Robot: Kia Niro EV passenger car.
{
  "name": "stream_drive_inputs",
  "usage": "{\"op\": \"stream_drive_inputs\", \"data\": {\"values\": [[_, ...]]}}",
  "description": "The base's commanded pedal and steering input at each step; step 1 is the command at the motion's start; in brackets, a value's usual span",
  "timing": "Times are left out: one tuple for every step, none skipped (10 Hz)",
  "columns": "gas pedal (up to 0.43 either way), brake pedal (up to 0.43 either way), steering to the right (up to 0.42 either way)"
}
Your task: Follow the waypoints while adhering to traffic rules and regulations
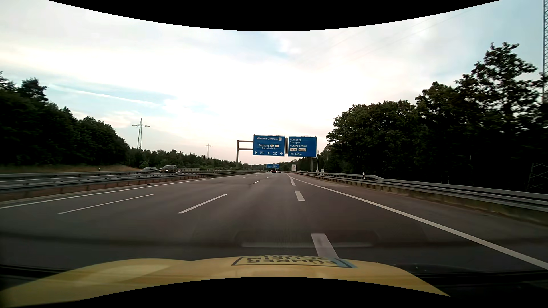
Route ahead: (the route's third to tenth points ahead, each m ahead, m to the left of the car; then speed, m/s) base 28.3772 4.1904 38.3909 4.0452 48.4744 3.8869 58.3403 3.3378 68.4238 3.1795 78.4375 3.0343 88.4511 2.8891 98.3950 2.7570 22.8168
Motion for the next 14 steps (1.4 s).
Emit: {"op": "stream_drive_inputs", "data": {"values": [[0.157,0.0,0.004],[0.157,0.0,0.003],[0.15,0.0,0.003],[0.15,0.0,0.003],[0.15,0.0,0.003],[0.15,0.0,0.003],[0.138,0.0,0.003],[0.138,0.0,0.003],[0.138,0.0,0.003],[0.138,0.0,0.003],[0.138,0.0,0.003],[0.138,0.0,0.003],[0.138,0.0,0.003],[0.138,0.0,0.003]]}}
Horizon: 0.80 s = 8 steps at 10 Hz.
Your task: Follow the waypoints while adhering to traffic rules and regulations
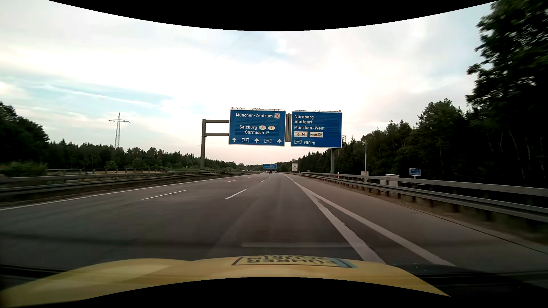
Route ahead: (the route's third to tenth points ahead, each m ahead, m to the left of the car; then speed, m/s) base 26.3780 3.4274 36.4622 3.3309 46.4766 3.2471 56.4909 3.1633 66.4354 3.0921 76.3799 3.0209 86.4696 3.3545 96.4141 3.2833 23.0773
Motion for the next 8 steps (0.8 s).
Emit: {"op": "stream_drive_inputs", "data": {"values": [[0.138,0.0,0.003],[0.138,0.0,0.003],[0.138,0.0,0.003],[0.138,0.0,0.003],[0.138,0.0,0.003],[0.15,0.0,0.003],[0.157,0.0,0.003],[0.157,0.0,0.003]]}}
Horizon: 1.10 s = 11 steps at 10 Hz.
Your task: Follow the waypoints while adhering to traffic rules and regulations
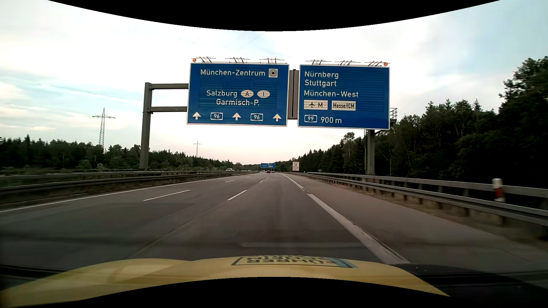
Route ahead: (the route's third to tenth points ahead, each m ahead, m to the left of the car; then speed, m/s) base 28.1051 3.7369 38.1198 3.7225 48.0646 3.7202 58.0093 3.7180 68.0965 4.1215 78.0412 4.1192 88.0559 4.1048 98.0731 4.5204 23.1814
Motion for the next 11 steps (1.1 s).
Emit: {"op": "stream_drive_inputs", "data": {"values": [[0.157,0.0,0.003],[0.157,0.0,0.003],[0.157,0.0,0.001],[0.157,0.0,0.001],[0.157,0.0,0.001],[0.157,0.0,0.001],[0.157,0.0,0.001],[0.157,0.0,0.0],[0.157,0.0,0.0],[0.157,0.0,0.0],[0.157,0.0,0.0]]}}
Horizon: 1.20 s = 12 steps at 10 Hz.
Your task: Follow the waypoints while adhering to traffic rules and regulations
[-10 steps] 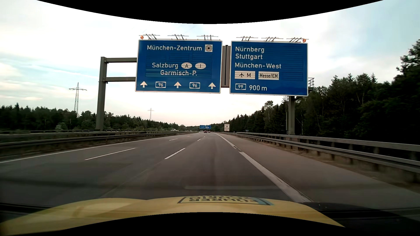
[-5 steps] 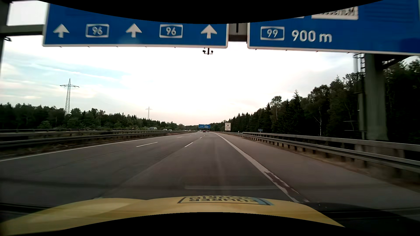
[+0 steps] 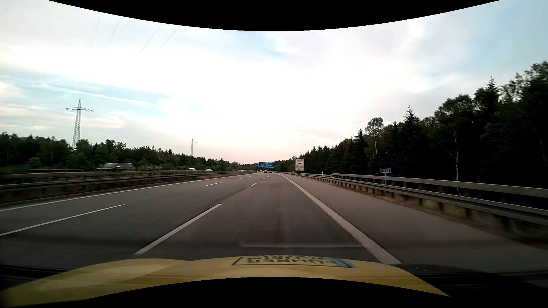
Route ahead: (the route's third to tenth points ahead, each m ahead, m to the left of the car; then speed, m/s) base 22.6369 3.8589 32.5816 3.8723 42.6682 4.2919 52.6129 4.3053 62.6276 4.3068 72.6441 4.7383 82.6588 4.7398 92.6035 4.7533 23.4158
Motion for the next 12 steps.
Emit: {"op": "stream_drive_inputs", "data": {"values": [[0.157,0.0,0.0],[0.157,0.0,-0.001],[0.157,0.0,0.0],[0.157,0.0,-0.003],[0.157,0.0,-0.004],[0.157,0.0,-0.004],[0.157,0.0,-0.004],[0.15,0.0,-0.004],[0.15,0.0,-0.004],[0.15,0.0,-0.004],[0.138,0.0,-0.004],[0.118,0.0,-0.004]]}}
